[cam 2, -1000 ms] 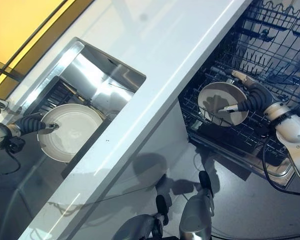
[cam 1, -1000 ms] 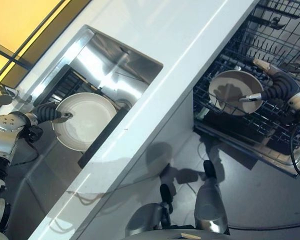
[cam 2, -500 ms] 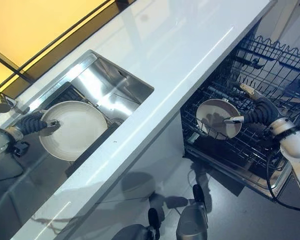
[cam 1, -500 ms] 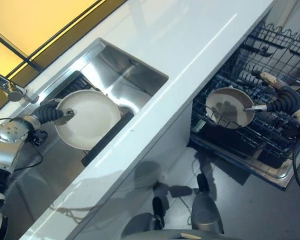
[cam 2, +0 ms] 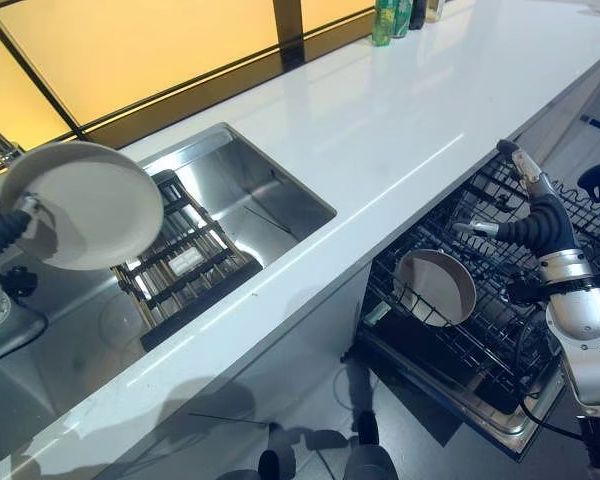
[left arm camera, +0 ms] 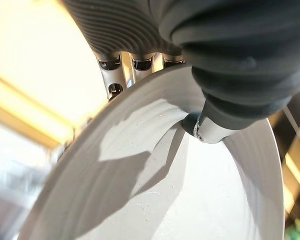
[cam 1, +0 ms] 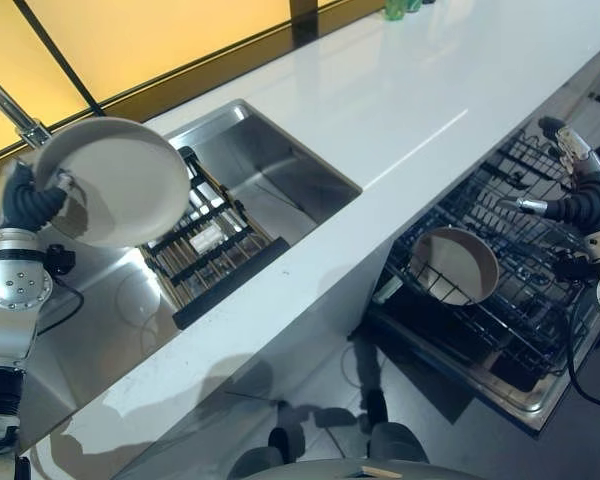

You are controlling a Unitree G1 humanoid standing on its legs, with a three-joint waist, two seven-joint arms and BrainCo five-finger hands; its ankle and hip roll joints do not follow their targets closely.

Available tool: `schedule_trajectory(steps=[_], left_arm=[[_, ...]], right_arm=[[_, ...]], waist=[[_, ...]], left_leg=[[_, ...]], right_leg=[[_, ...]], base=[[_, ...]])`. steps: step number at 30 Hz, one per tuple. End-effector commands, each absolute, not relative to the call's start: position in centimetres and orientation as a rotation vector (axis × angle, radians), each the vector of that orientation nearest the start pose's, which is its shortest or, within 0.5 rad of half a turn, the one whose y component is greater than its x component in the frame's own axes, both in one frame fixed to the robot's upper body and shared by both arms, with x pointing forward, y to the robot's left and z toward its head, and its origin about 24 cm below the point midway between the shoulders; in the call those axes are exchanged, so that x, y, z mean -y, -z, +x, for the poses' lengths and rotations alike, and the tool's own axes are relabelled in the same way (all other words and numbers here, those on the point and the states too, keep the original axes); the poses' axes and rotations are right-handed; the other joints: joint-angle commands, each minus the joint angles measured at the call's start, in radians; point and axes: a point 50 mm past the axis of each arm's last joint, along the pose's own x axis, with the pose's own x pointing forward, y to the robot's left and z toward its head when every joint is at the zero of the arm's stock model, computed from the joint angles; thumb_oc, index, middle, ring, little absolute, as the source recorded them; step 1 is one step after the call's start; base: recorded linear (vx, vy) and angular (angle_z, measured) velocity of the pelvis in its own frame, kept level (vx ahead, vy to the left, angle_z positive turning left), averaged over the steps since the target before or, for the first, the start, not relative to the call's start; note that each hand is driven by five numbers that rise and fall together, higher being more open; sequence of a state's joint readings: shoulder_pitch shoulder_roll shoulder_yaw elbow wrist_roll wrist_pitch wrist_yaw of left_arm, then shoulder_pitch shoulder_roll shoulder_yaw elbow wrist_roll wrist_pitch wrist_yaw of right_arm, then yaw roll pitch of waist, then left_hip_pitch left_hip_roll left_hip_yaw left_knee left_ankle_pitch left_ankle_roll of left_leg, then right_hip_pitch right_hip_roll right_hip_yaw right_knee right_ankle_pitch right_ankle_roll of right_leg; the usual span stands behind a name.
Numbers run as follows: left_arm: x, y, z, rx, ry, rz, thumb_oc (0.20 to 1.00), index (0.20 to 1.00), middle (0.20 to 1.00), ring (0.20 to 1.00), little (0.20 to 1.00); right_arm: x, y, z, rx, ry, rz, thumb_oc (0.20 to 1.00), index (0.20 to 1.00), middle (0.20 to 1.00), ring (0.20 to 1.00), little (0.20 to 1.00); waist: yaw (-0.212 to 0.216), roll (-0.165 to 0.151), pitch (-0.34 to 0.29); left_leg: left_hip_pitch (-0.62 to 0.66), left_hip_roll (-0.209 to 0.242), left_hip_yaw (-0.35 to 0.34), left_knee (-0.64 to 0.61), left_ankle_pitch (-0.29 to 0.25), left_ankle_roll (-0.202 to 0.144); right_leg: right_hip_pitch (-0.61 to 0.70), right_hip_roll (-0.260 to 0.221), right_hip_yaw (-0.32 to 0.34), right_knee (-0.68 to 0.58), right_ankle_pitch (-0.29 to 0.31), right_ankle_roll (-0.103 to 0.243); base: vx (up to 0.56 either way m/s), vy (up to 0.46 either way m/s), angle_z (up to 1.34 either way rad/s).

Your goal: Pick up plates and place into dishwasher.

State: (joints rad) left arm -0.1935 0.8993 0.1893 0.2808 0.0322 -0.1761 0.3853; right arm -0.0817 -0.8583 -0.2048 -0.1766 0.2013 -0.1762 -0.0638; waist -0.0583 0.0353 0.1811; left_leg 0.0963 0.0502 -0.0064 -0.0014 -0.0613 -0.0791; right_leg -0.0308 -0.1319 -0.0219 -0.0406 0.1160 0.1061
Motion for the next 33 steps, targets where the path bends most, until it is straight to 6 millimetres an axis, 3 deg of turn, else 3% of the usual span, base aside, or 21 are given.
schedule_trajectory(steps=[1, 8, 18, 24, 33], left_arm=[[-34.5, -22.9, 25.7, 0.652, -0.69, 0.884, 0.2, 0.2, 0.2, 0.2, 0.2], [-28.5, -24.0, 26.2, 0.935, -0.534, 0.852, 0.2, 0.2, 0.2, 0.2, 0.2], [-18.3, -22.4, 26.9, 1.128, -0.195, 0.613, 0.2, 0.2, 0.2, 0.2, 0.2], [-15.2, -23.3, 25.3, 1.282, -0.052, 0.587, 0.2, 0.2, 0.2, 0.2, 0.2], [-13.1, -24.2, 22.8, 1.458, 0.135, 0.603, 0.2, 0.2, 0.2, 0.2, 0.2]], right_arm=[[24.8, -24.7, 24.5, 0.794, 0.02, -0.57, 1.0, 1.0, 1.0, 1.0, 1.0], [19.6, -25.8, 24.9, 0.89, -0.231, -0.433, 1.0, 1.0, 1.0, 1.0, 1.0], [11.6, -23.9, 25.8, 0.831, -0.566, -0.246, 1.0, 1.0, 1.0, 1.0, 1.0], [9.6, -23.6, 25.5, 0.824, -0.635, -0.204, 1.0, 1.0, 1.0, 1.0, 1.0], [9.7, -23.5, 25.4, 0.814, -0.636, -0.156, 1.0, 1.0, 1.0, 1.0, 1.0]], waist=[[0.024, -0.025, -0.085], [0.062, -0.039, -0.129], [0.113, -0.058, -0.147], [0.127, -0.062, -0.153], [0.121, -0.052, -0.153]], left_leg=[[-0.082, -0.029, -0.021, 0.031, 0.004, 0.035], [-0.074, -0.024, -0.039, 0.019, 0.012, 0.029], [-0.068, -0.025, -0.079, 0.009, 0.021, 0.026], [-0.071, -0.021, -0.078, 0.005, 0.025, 0.024], [-0.07, -0.022, -0.077, 0.007, 0.02, 0.023]], right_leg=[[0.032, 0.018, -0.022, 0.145, -0.192, 0.002], [0.058, 0.025, -0.047, 0.139, -0.199, -0.002], [0.088, 0.034, -0.09, 0.136, -0.21, -0.009], [0.091, 0.034, -0.104, 0.131, -0.21, -0.009], [0.092, 0.033, -0.098, 0.124, -0.207, -0.008]], base=[[0.01, -0.035, 0.02], [0.01, -0.028, 0.06], [-0.01, -0.039, 0.12], [-0.01, -0.039, 0.07], [0.0, -0.01, 0.02]])
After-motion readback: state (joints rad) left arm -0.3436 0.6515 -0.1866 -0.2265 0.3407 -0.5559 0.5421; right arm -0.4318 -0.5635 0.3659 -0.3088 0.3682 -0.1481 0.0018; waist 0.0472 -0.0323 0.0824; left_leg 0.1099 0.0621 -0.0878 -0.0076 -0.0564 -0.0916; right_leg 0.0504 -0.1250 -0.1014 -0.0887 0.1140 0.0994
